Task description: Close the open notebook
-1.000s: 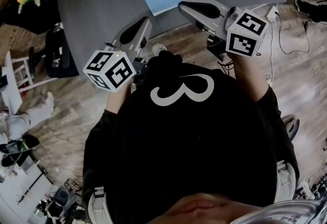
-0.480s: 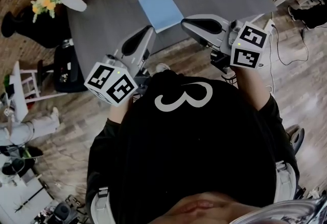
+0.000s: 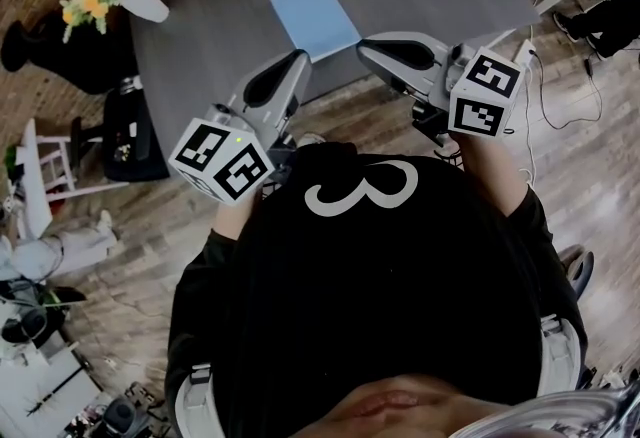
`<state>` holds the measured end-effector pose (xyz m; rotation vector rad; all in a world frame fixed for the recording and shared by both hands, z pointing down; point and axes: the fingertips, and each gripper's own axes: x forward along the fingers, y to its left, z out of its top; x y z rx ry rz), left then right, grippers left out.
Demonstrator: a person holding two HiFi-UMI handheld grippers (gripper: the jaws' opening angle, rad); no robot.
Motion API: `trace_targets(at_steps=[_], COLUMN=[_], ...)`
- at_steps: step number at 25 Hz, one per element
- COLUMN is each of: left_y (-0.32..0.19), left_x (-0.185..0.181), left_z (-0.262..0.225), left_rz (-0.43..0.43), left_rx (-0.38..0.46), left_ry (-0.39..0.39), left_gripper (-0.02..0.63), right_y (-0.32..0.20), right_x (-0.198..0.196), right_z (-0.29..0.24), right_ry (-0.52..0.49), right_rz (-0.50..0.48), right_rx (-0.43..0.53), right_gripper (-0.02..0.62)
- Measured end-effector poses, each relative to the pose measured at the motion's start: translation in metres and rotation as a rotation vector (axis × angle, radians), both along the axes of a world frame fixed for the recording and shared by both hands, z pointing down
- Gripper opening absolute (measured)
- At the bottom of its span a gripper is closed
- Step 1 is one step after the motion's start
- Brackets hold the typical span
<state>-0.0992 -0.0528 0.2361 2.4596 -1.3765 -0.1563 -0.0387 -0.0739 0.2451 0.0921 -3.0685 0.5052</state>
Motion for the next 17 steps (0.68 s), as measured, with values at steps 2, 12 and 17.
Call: trace_targets(at_steps=[2, 12, 17], left_y=[-0.002, -0.01, -0.019], left_x=[-0.001, -0.014, -0.02], left_z=[0.0, 0.027, 0.032], left_rz=[-0.006, -0.034, -0.032], left_rx=[0.002, -0.059, -0.077], left_ry=[-0.005, 0.006, 0.007], left_gripper=[0.012, 0.012, 0.012], right_y=[-0.001, -0.013, -0.021], right_x=[0.001, -0.008, -0.015], right_z=[0.002, 0.023, 0.025], right_ry=[0.006, 0.027, 0.026], right_rz=[0.0, 0.002, 0.005], right_rx=[-0.002, -0.051, -0.064], right_gripper=[0.0, 0.0, 0.0])
